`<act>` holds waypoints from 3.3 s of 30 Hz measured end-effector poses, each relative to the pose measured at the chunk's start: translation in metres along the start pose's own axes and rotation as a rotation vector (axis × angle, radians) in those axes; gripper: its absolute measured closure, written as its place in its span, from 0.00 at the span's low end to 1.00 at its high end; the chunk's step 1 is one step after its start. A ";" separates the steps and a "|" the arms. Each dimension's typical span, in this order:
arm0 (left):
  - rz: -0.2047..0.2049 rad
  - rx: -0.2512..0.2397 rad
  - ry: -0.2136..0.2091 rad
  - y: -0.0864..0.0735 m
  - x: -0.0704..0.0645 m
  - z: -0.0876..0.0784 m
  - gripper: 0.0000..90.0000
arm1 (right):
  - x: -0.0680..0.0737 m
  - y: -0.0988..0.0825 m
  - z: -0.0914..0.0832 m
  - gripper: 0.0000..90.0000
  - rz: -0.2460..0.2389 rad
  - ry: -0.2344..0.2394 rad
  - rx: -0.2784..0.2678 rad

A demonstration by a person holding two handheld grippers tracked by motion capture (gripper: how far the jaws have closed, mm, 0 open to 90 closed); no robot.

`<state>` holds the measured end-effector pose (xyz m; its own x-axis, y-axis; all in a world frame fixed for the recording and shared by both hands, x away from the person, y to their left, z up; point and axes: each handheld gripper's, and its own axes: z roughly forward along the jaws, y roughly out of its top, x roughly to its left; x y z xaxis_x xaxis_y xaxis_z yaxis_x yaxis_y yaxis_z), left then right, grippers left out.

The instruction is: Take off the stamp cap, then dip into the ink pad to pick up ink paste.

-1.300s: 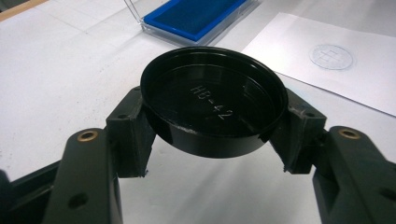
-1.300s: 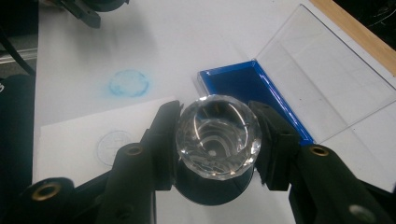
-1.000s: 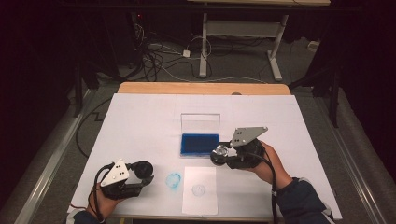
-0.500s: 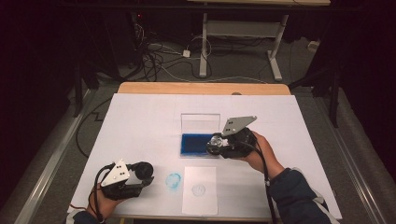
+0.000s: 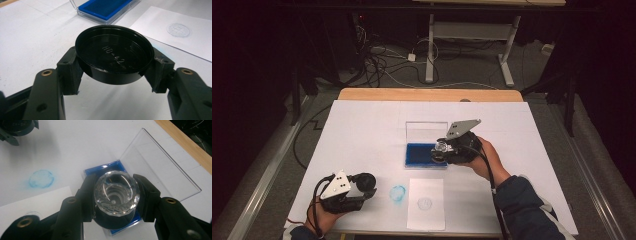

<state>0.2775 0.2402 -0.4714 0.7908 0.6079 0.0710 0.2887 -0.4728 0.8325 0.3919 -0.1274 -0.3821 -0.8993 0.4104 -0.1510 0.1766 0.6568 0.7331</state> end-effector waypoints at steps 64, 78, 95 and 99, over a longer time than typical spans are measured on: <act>0.018 0.013 -0.027 0.001 -0.003 0.003 0.41 | -0.017 0.007 0.058 0.63 0.054 -0.035 0.092; 0.023 0.018 -0.030 0.000 -0.003 0.002 0.41 | -0.017 0.004 0.074 0.63 0.065 -0.016 0.110; 0.031 0.022 -0.035 0.001 -0.004 0.002 0.41 | -0.020 0.001 0.077 0.64 0.084 -0.003 0.114; 0.031 0.022 -0.036 0.001 -0.004 0.003 0.41 | -0.020 0.002 0.077 0.64 0.076 -0.004 0.123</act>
<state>0.2757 0.2352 -0.4720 0.8186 0.5692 0.0766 0.2749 -0.5055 0.8179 0.4410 -0.0852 -0.4285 -0.8800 0.4642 -0.1007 0.2921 0.6960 0.6559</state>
